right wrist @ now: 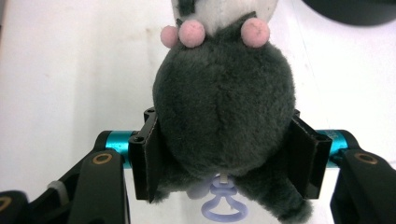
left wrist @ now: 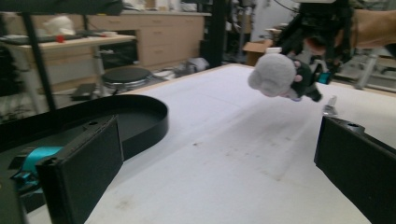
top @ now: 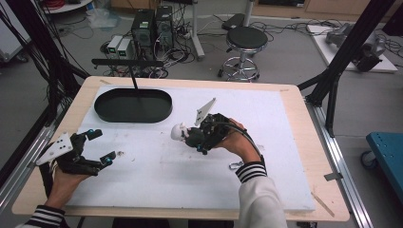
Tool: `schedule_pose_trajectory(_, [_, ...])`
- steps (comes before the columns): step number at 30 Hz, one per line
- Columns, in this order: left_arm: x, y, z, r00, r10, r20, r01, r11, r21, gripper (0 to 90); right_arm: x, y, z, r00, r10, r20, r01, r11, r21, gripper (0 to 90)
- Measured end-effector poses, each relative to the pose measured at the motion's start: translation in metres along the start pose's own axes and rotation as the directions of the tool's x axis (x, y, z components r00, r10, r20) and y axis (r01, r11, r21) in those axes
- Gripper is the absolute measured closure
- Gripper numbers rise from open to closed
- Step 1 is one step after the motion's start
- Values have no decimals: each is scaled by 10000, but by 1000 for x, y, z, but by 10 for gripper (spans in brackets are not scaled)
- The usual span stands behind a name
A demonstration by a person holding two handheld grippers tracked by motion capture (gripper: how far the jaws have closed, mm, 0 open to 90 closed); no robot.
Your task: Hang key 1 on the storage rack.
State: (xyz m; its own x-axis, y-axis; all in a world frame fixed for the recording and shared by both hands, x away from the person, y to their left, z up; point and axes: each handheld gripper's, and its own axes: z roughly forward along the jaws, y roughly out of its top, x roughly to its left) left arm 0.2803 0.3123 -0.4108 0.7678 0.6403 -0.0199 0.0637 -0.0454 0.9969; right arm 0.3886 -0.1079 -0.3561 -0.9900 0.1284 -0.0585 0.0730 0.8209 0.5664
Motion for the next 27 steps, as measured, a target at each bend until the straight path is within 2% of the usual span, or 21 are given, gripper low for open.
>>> schedule_pose_trajectory(2, [0, 8, 4, 9994, 81, 329, -88, 9997, 215, 17, 2, 1, -1, 10000, -6, -13, 6, 10000, -56, 390])
schedule_pose_trajectory(5, [0, 20, 11, 9939, 132, 1097, -190, 9985, 516, 17, 7, 8, -2, 9998, -169, -119, 166, 9995, -280, 389])
schedule_pose_trajectory(7, [-1, 27, 17, 9898, 259, 1398, -362, 9968, 711, 17, 8, 11, -2, 9995, -295, -147, 289, 9988, -403, 389])
schedule_pose_trajectory(14, [-3, 51, 33, 9773, 602, 2031, -831, 9909, 1063, 17, 14, 19, -1, 9985, -473, -283, 456, 9972, -595, 388])
schedule_pose_trajectory(17, [-3, 56, 41, 9714, 602, 2296, -931, 9864, 1351, 17, 15, 24, -3, 9979, -521, -387, 483, 9944, -938, 389])
schedule_pose_trajectory(21, [-4, 62, 51, 9647, 689, 2540, -1120, 9809, 1593, 17, 17, 28, -5, 9972, -621, -407, 576, 9931, -1025, 389])
schedule_pose_trajectory(25, [-7, 65, 61, 9548, 717, 2886, -1255, 9770, 1722, 17, 22, 33, -6, 9962, -754, -445, 702, 9916, -1090, 388])
schedule_pose_trajectory(27, [-9, 67, 67, 9479, 770, 3091, -1409, 9716, 1900, 17, 23, 34, -7, 9956, -827, -435, 772, 9903, -1155, 388])
